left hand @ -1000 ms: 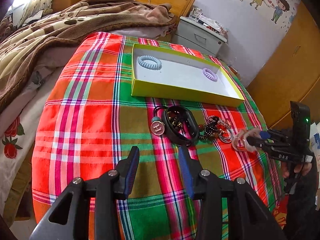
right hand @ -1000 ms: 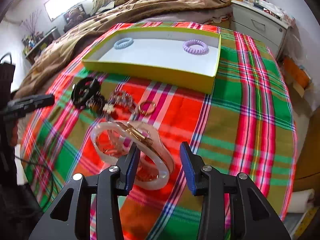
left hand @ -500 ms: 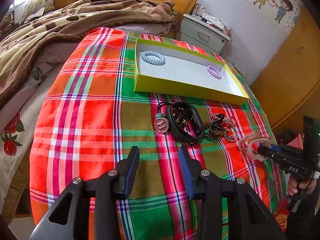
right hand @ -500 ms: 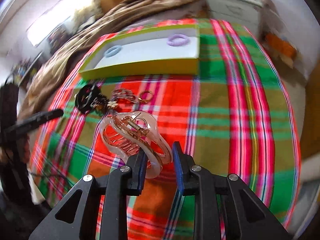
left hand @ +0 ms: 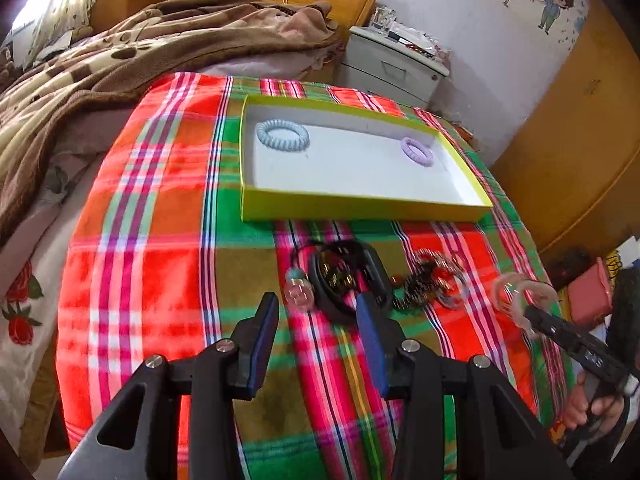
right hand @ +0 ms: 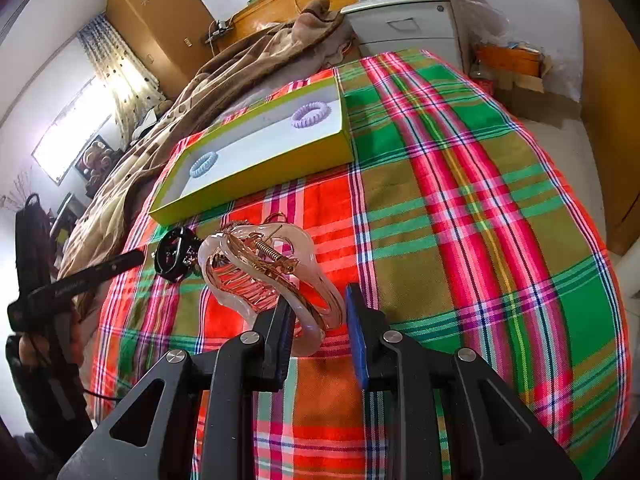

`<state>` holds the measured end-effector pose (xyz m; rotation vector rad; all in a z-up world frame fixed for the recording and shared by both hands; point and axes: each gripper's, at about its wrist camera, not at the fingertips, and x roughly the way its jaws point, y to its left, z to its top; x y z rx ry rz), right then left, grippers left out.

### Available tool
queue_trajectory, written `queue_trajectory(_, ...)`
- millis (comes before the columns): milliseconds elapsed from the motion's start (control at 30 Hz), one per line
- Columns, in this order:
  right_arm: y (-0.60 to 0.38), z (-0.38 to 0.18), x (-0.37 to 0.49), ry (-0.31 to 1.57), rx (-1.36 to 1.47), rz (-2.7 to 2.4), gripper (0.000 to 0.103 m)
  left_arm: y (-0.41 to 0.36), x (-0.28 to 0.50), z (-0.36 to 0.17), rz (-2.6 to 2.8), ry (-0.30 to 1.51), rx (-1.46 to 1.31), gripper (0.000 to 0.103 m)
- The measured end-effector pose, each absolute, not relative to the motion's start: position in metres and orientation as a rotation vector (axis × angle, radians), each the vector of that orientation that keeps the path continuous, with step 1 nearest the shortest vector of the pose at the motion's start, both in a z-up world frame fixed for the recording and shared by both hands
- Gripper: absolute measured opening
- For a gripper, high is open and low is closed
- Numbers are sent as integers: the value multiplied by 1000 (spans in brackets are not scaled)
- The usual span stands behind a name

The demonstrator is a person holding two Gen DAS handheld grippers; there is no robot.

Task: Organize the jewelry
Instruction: 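Grasp the black watch band with the left tool while the right tool holds the clip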

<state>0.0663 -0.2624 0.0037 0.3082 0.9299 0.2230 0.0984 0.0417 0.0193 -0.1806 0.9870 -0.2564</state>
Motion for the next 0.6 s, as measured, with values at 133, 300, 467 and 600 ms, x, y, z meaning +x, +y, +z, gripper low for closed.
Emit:
queue_trajectory(133,-262,4,68,920,311,216,26,38,116,20,-246,995,-148,42)
queue_trajectory(300,-261,2,71,921,312,212,26,25,125,23,-231,981,-38,39)
queue_trajectory(467,-256,1,78,921,311,216,26,12,129,19,-229,986,46,27)
queue_trajectory(600,-255,2,80,911,319,223,26,7,133,13,-239,1017,65,18)
